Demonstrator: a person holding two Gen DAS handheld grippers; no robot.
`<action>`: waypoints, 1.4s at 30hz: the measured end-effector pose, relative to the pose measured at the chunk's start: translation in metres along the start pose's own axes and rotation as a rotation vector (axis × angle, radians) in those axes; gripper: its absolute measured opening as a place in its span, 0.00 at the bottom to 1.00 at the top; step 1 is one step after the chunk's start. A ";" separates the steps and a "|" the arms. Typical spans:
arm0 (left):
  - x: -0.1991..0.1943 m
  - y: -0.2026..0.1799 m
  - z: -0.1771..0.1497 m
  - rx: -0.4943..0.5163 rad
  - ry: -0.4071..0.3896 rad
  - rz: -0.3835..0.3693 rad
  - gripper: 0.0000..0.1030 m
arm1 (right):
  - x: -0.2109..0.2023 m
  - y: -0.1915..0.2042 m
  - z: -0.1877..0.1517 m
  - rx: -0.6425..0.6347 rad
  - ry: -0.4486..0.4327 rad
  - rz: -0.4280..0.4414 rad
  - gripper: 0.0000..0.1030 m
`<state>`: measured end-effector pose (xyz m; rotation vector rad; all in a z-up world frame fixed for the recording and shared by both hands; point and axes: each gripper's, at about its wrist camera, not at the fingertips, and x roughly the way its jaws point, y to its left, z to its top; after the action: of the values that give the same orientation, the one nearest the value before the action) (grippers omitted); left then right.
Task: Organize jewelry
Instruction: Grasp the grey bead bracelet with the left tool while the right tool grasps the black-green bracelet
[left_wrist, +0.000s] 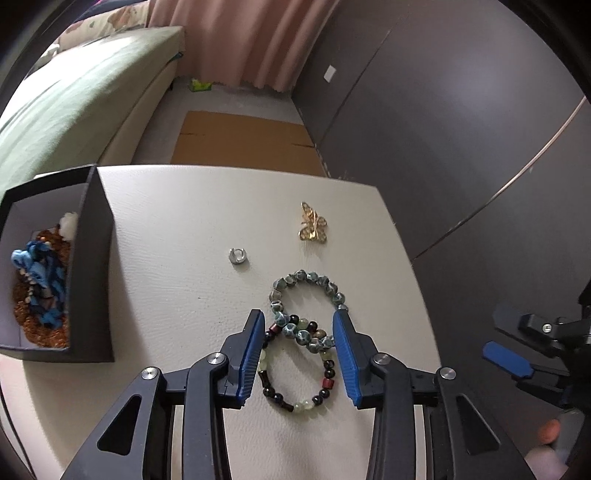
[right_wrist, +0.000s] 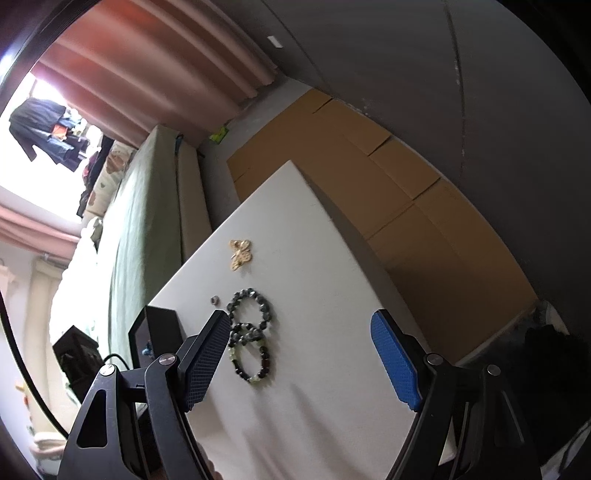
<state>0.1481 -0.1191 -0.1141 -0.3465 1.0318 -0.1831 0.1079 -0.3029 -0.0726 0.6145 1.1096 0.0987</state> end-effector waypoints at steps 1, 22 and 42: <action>0.004 0.000 0.000 0.003 0.008 0.012 0.39 | 0.001 -0.001 0.000 0.004 0.004 -0.007 0.77; -0.008 0.002 -0.001 0.031 -0.018 -0.051 0.10 | 0.017 0.011 -0.003 -0.037 0.046 0.002 0.77; -0.097 0.048 0.018 -0.076 -0.184 -0.146 0.09 | 0.072 0.068 -0.032 -0.259 0.145 -0.072 0.52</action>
<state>0.1140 -0.0409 -0.0455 -0.4993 0.8331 -0.2385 0.1286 -0.2068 -0.1058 0.3397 1.2339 0.2235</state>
